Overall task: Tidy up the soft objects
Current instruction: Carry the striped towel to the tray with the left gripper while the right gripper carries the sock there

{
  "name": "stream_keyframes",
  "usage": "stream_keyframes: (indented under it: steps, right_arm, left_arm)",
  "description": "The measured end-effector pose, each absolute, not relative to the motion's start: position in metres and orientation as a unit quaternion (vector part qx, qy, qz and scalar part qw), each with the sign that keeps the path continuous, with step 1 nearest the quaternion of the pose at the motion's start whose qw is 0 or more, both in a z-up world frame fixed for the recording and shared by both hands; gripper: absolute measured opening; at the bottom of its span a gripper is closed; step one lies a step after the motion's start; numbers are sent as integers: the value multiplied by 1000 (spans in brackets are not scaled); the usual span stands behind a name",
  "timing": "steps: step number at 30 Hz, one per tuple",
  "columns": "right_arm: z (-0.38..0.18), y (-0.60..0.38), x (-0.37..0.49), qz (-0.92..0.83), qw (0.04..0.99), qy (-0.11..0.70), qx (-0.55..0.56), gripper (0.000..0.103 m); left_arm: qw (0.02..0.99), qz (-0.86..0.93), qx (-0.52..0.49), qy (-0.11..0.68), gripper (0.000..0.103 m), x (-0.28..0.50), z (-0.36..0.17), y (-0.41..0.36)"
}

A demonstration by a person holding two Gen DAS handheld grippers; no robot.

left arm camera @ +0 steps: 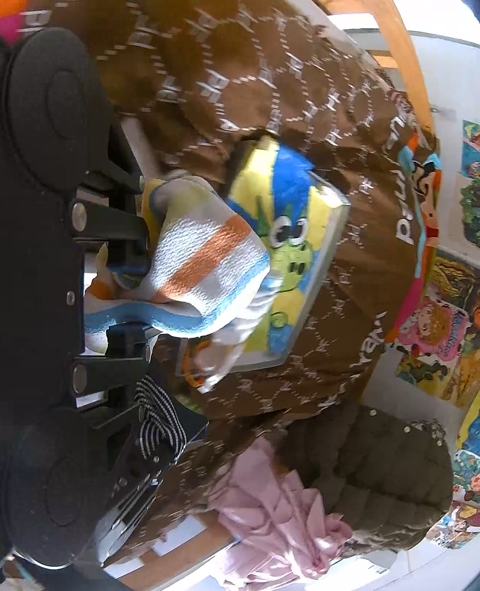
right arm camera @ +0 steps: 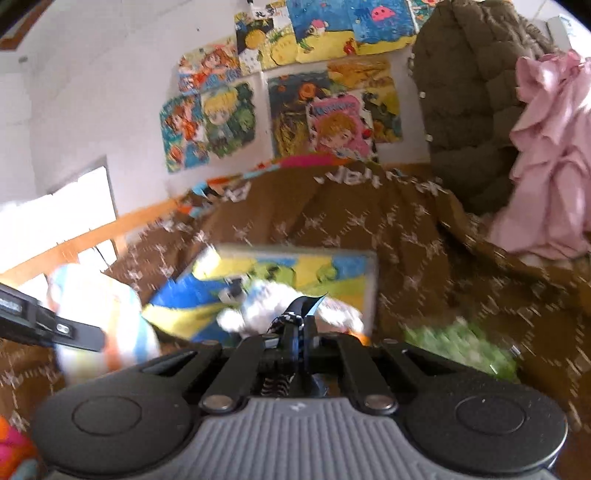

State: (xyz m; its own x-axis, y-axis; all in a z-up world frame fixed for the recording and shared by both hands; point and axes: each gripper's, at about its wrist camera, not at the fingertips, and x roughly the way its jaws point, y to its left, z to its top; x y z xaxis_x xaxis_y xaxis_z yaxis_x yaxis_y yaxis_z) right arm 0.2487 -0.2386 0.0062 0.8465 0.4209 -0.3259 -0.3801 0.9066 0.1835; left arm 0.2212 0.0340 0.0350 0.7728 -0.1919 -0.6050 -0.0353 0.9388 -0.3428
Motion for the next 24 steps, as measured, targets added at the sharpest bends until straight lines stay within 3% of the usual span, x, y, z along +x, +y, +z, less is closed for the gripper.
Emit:
stream_keyframes:
  steps: [13, 24]
  right_arm:
    - [27, -196, 394, 247, 950, 172, 85, 3]
    - [3, -165, 444, 241, 946, 207, 63, 3]
  left_arm:
    - [945, -34, -166, 281, 26, 360, 8, 52]
    - [954, -2, -134, 267, 26, 399, -24, 49]
